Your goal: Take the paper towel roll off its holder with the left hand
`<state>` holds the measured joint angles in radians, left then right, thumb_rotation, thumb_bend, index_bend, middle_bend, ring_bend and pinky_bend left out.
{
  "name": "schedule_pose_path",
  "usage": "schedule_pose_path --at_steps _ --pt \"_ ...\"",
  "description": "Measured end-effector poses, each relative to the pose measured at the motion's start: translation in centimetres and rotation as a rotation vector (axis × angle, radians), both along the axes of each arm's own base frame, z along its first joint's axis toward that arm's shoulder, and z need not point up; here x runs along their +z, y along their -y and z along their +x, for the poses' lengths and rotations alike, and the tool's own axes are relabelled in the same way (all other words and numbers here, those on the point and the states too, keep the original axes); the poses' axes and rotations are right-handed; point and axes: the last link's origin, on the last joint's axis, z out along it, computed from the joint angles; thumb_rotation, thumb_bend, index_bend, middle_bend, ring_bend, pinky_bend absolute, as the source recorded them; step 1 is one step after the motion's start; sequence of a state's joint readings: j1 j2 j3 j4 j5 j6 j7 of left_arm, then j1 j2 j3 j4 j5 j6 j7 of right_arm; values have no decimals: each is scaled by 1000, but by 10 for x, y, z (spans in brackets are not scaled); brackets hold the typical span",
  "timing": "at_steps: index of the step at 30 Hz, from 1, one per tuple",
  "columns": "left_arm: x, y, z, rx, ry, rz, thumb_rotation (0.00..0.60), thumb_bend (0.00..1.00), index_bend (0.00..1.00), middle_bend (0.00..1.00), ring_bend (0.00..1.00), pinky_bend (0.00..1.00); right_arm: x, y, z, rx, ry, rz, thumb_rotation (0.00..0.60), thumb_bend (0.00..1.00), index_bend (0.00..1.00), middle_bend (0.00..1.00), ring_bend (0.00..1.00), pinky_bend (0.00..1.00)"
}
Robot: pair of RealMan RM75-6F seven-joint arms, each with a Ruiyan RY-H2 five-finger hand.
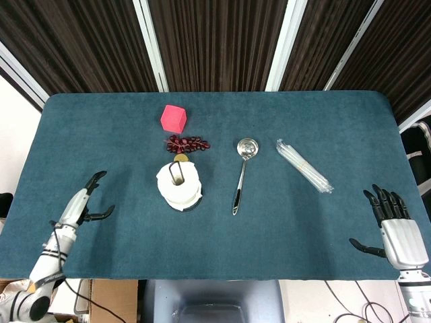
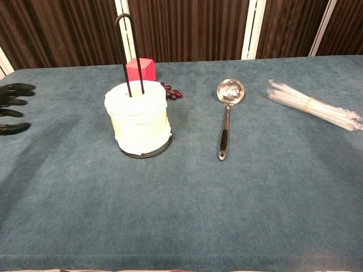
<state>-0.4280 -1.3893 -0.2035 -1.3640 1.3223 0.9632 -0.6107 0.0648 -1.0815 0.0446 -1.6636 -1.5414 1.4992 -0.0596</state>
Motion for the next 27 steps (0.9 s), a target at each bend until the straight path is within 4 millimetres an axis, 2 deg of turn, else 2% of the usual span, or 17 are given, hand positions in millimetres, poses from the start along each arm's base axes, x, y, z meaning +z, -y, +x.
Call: schedule_pose_path --at_steps 8,11,27 --pt "-48 -23 23 9 157 -55 600 349 0 0 0 125 3 -2 1 15 8 -15 600 152 0 0 0 69" --pt "-59 -28 32 -1 197 -65 600 348 0 0 0 124 3 -2 1 14 12 -15 600 151 0 0 0 69" --pt "-90 -23 79 -103 425 -137 600 348 0 0 0 116 4 -1 1 9 28 -20 600 151 0 0 0 69"
